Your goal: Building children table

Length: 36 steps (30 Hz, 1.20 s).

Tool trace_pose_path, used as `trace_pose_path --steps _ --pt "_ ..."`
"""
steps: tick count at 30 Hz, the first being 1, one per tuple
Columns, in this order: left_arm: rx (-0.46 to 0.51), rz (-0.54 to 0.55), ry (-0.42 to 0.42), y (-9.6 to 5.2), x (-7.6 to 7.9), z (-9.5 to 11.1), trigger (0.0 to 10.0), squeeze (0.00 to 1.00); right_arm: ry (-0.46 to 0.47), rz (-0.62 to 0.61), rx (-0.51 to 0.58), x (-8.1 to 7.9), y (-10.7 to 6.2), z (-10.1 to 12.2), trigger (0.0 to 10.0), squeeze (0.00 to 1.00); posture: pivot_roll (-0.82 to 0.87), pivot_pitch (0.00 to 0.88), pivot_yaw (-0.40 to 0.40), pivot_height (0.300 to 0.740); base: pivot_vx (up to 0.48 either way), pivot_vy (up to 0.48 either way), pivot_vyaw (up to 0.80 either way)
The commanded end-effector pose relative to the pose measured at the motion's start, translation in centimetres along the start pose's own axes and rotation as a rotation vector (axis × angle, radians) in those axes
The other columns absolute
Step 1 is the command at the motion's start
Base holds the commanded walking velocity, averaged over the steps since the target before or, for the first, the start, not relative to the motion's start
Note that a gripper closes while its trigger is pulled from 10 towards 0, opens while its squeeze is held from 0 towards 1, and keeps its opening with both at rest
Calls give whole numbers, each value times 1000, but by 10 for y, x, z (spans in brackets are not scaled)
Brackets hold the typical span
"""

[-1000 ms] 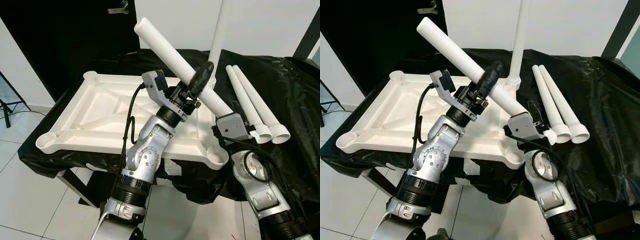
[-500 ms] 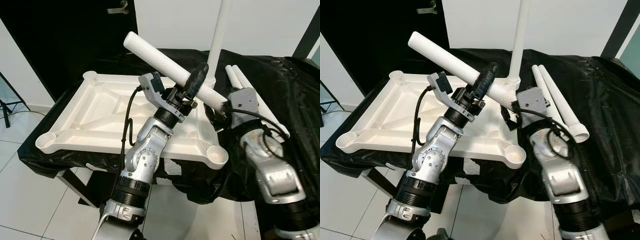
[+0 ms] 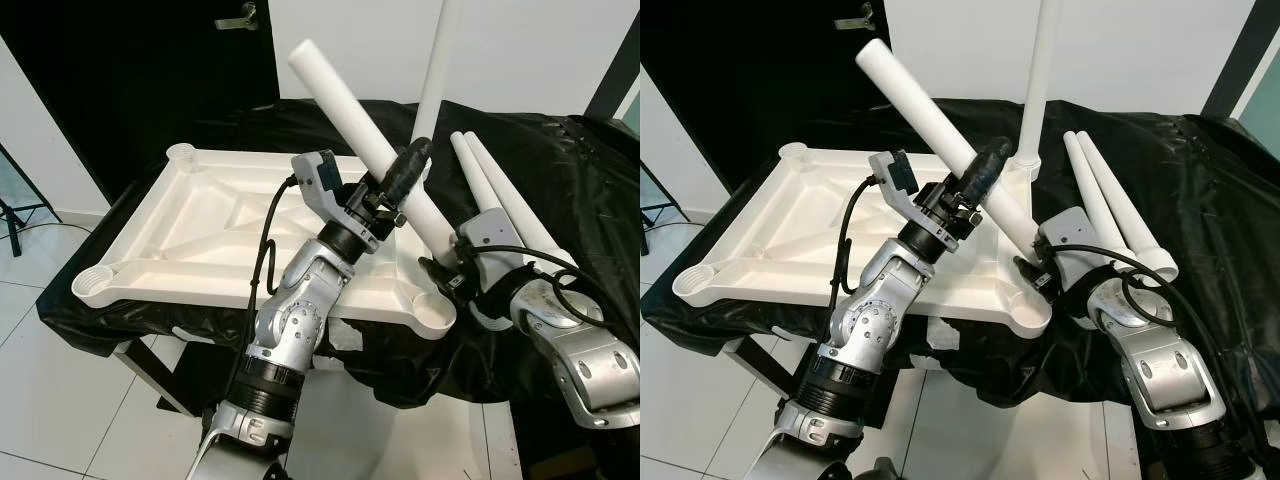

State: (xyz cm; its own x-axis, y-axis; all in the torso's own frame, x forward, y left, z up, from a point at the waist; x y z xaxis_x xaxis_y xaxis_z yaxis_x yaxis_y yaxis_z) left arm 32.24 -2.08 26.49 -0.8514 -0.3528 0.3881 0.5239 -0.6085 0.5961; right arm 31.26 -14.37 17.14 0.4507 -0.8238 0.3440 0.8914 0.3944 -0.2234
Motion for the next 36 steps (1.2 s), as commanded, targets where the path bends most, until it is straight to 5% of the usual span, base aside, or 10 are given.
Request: trace_pose_path --steps 1,3,4,9,10,11,12,32,34,36 --pt "64 -123 -29 8 18 9 0 0 27 8 4 -2 2 2 0 0 114 0 17 740 0 0 0" --pt "64 -117 -27 8 17 10 863 188 29 -5 8 1 3 4 0 0 115 0 19 740 0 0 0" --pt "60 -103 -24 8 14 9 9922 1000 21 -25 14 5 4 8 0 0 115 0 20 740 0 0 0" --pt "49 -79 -13 9 11 8 10000 1000 -41 -128 58 21 5 19 0 0 111 0 23 740 0 0 0" --pt "48 -75 -12 10 11 8 10000 490 -71 -184 75 26 6 22 0 0 108 0 24 740 0 0 0" --pt "48 -75 -12 10 11 8 10000 490 -71 -184 75 26 6 22 0 0 108 0 24 740 0 0 0" --pt "47 -72 -14 11 10 8 10000 0 -102 -236 88 30 7 23 0 0 105 0 24 740 0 0 0" --pt "43 -70 -20 10 10 8 10000 0 -456 -523 202 4 23 2 0 0 123 0 26 740 0 0 0" --pt "56 -92 -29 9 13 10 0 0 -465 -536 236 2 24 6 0 0 125 0 24 740 0 0 0" --pt "59 -99 -34 9 14 10 0 0 -466 -537 239 2 24 7 0 0 125 0 24 740 0 0 0"
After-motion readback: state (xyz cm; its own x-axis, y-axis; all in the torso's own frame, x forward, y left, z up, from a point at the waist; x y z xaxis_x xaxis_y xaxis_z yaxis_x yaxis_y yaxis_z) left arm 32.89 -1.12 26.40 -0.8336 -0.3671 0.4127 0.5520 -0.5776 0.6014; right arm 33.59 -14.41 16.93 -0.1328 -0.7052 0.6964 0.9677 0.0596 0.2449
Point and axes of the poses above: a point about 5 cm out from each wrist's last joint towards the gripper, its own y axis pointing out of the wrist towards the gripper, its own z axis along the axis of the wrist's last joint, x = y × z, the point moved 5 cm from there along y, pointing out of the wrist towards the gripper, and after that the axes turned 3 degrees about y, right-handed, at the moved point
